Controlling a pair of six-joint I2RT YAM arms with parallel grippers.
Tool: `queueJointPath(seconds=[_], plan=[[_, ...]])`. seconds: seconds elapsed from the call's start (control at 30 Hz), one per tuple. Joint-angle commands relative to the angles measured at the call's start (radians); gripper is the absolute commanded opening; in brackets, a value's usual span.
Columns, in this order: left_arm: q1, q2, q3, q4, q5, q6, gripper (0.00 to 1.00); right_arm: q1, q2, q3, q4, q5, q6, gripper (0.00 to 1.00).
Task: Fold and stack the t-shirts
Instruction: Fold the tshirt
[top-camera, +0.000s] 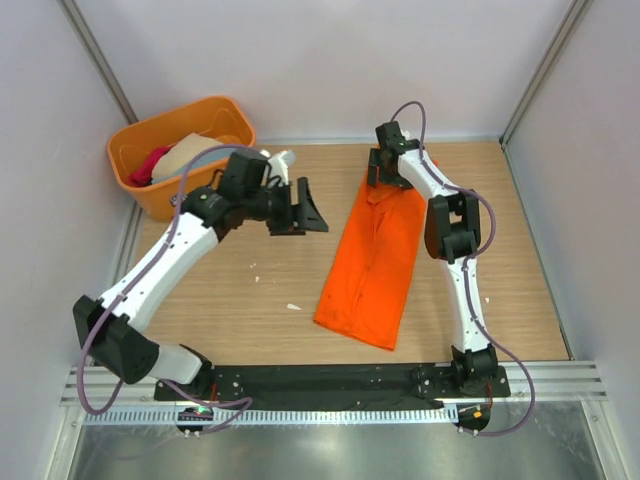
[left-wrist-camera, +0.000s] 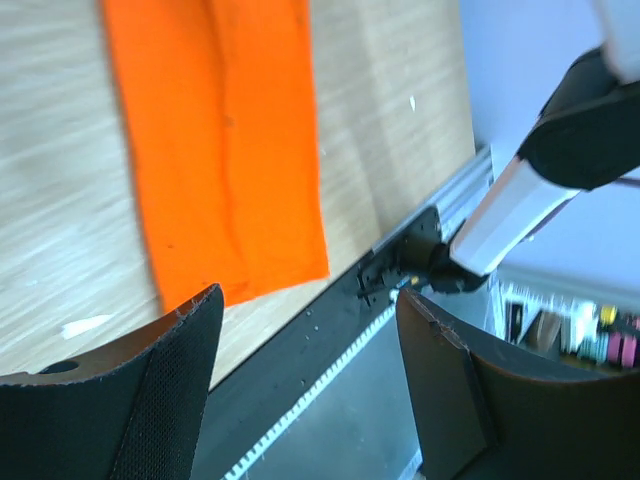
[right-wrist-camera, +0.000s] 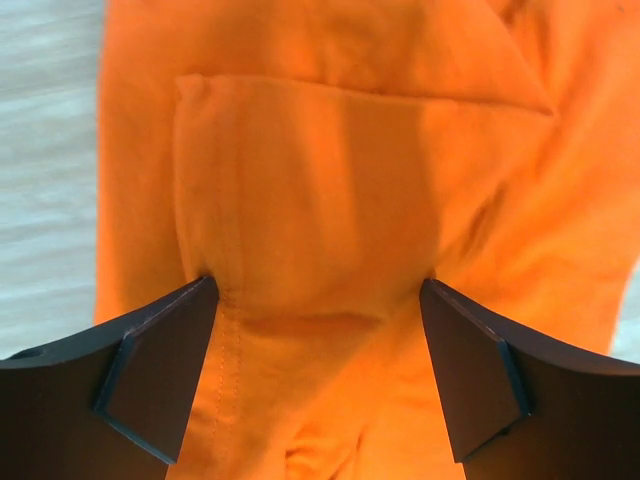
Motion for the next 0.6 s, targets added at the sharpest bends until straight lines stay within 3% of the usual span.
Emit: queueJointPath(seconds=[0.0, 0.17, 0.33, 0.43, 0.57], plan=[[0.096, -0.038, -0.037, -0.113, 0.012, 0.013, 0.71, 0.029, 0.094, 0.119, 0.004, -0.002, -0.065, 0.89], [0.198, -0.081, -0.094, -0.113, -0.029, -0.018, 0.71, 0.118, 0.185, 0.252, 0.029, -0.06, -0.102, 0.9], [0.208, -0.059, -0.213, -0.045, -0.023, -0.05, 0.68, 0.146, 0.187, 0.318, 0.089, -0.087, -0.048, 0.93], [0.204, -0.055, -0.324, 0.035, 0.002, -0.075, 0.66, 0.148, 0.121, 0.347, 0.083, -0.089, -0.038, 1.0], [0.185, -0.034, -0.416, 0.074, 0.014, -0.072, 0.64, 0.146, -0.029, 0.338, 0.015, -0.1, -0.019, 1.0]])
